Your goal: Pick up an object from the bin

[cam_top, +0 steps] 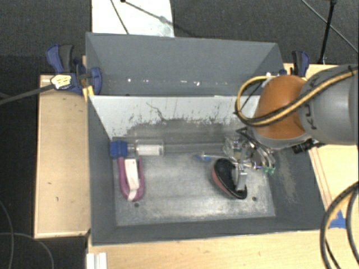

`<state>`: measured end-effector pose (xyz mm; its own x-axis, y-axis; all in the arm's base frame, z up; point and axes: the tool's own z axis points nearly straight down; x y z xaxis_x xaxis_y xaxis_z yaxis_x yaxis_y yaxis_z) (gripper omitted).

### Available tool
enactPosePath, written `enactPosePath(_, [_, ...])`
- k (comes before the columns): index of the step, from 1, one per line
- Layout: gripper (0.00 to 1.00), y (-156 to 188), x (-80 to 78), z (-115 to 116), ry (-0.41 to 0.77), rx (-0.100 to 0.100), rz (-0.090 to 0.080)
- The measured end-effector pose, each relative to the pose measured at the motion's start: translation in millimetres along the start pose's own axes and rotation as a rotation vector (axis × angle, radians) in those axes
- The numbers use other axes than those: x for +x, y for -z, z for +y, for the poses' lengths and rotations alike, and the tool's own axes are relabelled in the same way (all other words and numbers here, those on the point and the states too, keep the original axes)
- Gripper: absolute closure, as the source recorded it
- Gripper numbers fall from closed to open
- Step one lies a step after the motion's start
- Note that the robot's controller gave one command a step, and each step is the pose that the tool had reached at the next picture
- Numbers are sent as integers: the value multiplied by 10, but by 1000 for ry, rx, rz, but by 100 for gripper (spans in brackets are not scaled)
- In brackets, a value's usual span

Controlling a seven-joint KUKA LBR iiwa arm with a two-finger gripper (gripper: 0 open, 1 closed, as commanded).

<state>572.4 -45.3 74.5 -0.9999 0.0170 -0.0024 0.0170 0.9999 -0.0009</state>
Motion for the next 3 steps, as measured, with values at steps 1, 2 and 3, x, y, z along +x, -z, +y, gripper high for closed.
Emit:
enactPosePath(1, [100, 72, -49, 1, 2, 0, -22])
enactPosePath(2, [0, 5, -3, 3, 4, 1, -10])
enactPosePath(3, [100, 20, -16, 17, 5, -2, -15])
